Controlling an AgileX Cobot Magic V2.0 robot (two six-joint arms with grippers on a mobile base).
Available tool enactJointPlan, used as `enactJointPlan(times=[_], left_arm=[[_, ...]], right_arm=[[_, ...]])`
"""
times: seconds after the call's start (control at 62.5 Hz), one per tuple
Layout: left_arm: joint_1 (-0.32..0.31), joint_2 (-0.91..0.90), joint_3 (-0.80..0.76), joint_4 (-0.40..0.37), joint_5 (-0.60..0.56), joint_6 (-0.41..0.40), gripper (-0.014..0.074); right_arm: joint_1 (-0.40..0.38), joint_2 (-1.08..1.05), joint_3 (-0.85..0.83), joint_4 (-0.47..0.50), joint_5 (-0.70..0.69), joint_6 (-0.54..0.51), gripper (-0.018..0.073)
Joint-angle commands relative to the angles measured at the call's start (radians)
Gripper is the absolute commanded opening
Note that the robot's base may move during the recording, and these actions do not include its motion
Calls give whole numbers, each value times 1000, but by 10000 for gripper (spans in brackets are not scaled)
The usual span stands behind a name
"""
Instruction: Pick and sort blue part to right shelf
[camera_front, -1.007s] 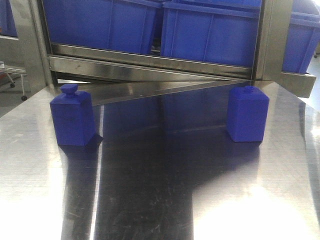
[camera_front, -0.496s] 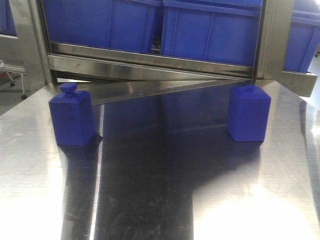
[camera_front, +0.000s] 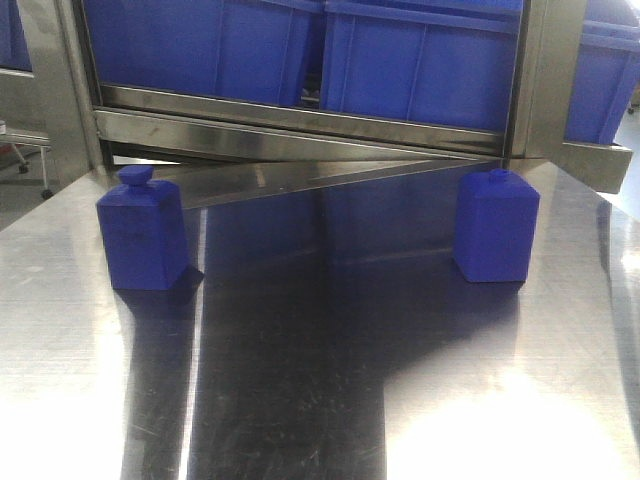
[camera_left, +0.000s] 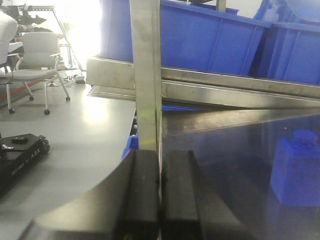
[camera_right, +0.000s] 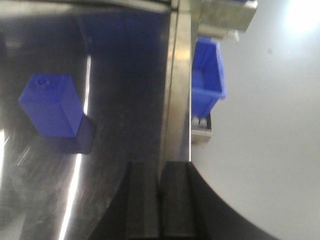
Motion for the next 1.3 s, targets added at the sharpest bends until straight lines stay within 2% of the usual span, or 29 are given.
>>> enactJointPlan(times=[0.0, 0.16, 0.24, 0.32, 0.432, 0.528, 0.703, 0.767, 0.911, 1.119, 1.279], left_arm=[[-3, -20, 22, -10, -86, -8, 125], [-3, -20, 22, -10, -86, -8, 125], [-3, -20, 22, -10, -86, -8, 125], [-3, -20, 22, -10, -86, -8, 125], [-3, -20, 22, -10, -86, -8, 125], [-3, -20, 22, -10, -86, -8, 125], [-3, -20, 22, -10, -86, -8, 125], [-3, -20, 22, -10, -86, -8, 125], [-3, -20, 22, -10, -86, -8, 125], [-3, -20, 22, -10, -86, -8, 125], [-3, -20, 22, -10, -86, -8, 125]], right_arm=[[22, 108, -106, 2, -4, 13, 67], [75, 304, -249, 2, 108, 81, 77], [104, 396, -321, 2, 169, 85, 134], [137, 488, -383, 2, 222, 88, 276], [166, 596, -479, 2, 308, 152, 522], [189, 699, -581, 2, 400, 175, 619], [234, 857, -774, 2, 570, 185, 624], [249, 914, -852, 2, 609, 226, 624], [280, 1029, -984, -5, 637, 321, 624], [321, 1159, -1117, -11, 713, 325, 624], [325, 1195, -1139, -11, 697, 325, 624]])
